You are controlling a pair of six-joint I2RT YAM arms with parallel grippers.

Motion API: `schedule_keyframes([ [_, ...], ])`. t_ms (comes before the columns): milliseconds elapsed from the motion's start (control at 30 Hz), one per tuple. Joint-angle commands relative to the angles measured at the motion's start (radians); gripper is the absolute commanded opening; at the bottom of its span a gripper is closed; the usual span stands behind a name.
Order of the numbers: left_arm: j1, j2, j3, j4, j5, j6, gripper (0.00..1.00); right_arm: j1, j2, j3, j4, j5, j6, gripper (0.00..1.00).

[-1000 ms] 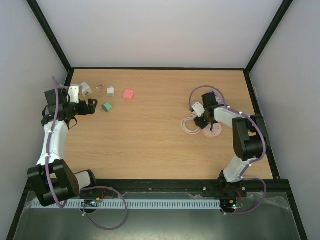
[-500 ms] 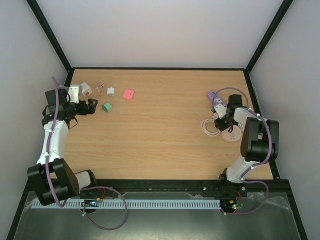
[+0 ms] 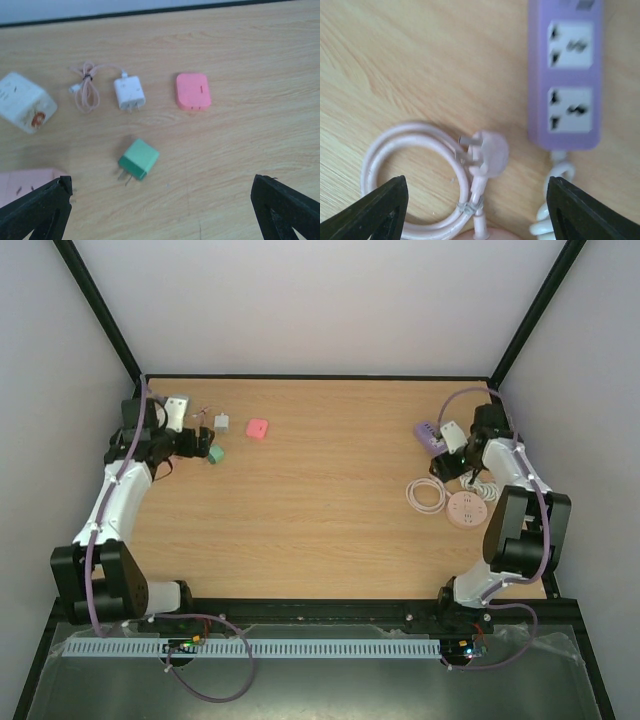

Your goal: Pull the plug off the socket

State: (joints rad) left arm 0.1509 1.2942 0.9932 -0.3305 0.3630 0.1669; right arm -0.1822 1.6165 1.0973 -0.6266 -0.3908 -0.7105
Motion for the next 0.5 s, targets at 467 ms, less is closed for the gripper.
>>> schedule_keyframes([
  [467,-0.216,0.048,0.161,-0.009,-0.169,0.007,0.99,0.16,-0.305,-0.048,0.404,-0.423,0.574,0.96],
])
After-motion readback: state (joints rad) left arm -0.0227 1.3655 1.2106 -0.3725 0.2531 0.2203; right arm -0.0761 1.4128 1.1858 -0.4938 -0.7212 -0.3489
